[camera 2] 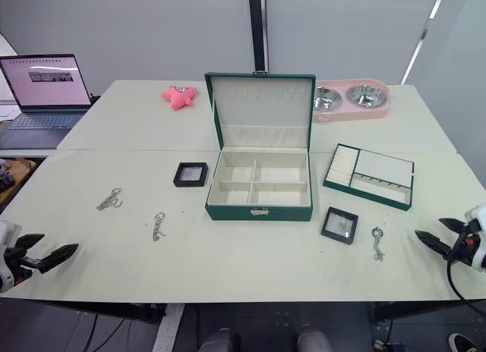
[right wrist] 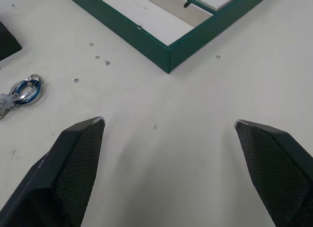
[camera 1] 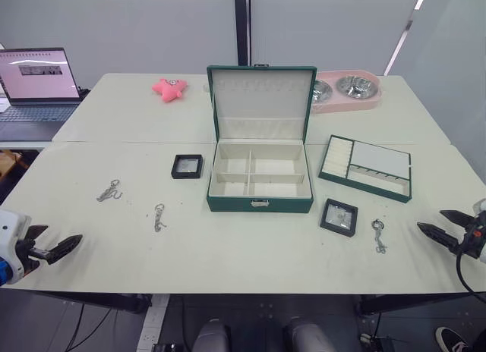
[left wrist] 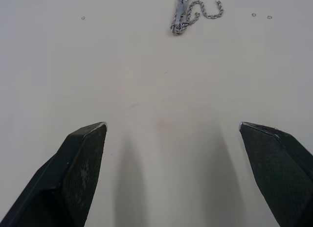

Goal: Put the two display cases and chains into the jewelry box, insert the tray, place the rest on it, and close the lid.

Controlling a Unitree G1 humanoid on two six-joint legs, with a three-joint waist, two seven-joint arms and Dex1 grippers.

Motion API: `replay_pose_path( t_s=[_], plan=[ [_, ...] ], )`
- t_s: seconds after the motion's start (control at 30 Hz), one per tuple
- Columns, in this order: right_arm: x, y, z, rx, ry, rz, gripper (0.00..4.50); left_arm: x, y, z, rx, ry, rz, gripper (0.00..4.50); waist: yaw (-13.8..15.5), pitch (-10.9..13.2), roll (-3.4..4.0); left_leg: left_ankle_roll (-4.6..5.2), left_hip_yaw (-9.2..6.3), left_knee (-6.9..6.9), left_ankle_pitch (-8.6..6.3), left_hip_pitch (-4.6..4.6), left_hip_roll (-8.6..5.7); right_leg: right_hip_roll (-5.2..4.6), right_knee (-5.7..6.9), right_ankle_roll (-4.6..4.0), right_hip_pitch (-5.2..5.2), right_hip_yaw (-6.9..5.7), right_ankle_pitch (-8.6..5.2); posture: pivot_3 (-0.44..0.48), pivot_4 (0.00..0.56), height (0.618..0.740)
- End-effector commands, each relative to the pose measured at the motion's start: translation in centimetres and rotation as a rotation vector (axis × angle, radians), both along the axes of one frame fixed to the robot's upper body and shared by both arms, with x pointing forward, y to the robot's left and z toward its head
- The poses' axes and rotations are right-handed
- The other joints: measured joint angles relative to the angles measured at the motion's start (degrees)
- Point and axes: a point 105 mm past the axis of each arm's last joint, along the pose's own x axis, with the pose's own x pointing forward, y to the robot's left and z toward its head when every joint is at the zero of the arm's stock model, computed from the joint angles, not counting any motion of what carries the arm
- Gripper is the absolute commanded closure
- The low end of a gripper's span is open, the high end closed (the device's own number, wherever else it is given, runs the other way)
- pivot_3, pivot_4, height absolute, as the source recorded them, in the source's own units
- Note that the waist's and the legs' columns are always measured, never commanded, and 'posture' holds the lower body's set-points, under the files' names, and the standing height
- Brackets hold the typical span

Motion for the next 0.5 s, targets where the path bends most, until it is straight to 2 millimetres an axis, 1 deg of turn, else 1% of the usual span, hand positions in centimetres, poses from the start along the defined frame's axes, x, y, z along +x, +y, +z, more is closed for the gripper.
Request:
replay_pose_path(
  t_s=[0.03, 0.5],
  plan=[
    [0.29, -0.53, 2.03, -0.042, -0.059, 0.007, 0.0, 0.02, 0.63, 1.62, 0.045, -0.044, 0.01, 0.01, -0.01, 0.0, 0.0, 0.0, 0.0, 0.0, 0.0, 0.0, 0.0, 0.0, 0.0, 0.0, 0.0, 0.0, 0.0, 0.0, 0.15, 0.74],
    [0.51, -0.11, 2.34, -0.036, -0.073, 0.021, 0.0, 0.57, 0.59, 2.0, 0.056, -0.068, 0.013, 0.01, -0.01, 0.0, 0.0, 0.0, 0.0, 0.0, 0.0, 0.0, 0.0, 0.0, 0.0, 0.0, 0.01, 0.0, 0.0, 0.0, 0.15, 0.74]
  ],
)
